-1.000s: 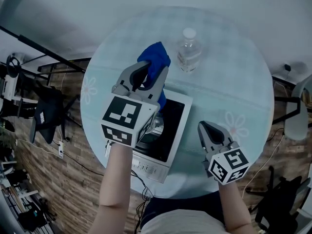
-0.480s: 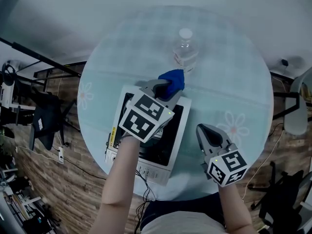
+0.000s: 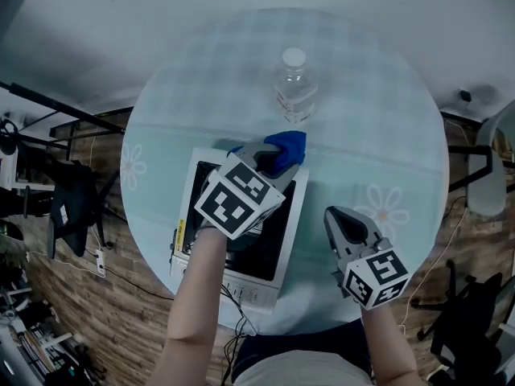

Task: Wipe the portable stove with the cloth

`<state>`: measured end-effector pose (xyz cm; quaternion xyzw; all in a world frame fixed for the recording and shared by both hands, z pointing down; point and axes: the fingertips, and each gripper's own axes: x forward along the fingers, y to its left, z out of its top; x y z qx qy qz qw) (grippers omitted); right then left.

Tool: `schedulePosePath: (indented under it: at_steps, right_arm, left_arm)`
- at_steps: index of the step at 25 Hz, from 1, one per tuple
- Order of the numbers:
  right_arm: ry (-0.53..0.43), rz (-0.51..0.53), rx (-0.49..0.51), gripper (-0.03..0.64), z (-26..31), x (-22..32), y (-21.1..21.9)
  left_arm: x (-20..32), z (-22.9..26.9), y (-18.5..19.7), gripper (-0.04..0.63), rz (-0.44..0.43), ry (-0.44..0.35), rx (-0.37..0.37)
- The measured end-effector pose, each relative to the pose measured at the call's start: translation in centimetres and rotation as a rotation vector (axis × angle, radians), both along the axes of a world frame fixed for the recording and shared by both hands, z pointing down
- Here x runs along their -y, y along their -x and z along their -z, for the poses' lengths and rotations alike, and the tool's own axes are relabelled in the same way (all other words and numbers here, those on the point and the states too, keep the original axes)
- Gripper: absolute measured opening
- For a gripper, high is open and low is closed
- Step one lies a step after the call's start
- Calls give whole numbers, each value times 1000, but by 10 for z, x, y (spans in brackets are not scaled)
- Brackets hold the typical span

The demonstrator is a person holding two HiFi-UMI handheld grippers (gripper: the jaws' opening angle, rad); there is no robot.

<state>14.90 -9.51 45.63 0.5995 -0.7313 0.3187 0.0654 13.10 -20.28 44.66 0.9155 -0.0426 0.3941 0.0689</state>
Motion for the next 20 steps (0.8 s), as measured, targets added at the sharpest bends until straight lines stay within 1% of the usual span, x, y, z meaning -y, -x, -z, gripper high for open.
schedulePosePath:
  at_steps: [6, 13, 20]
  right_arm:
    - [6, 6, 4, 21, -2, 3, 2]
    - [8, 9, 0, 21, -2, 5, 7]
    - [5, 11, 0, 21, -1, 7, 12]
  left_arm:
    - [-13, -7, 4, 86, -102, -25, 57]
    - [-12, -10, 11, 84, -98, -17, 80]
    - [-4, -13, 24, 84, -96, -40, 106]
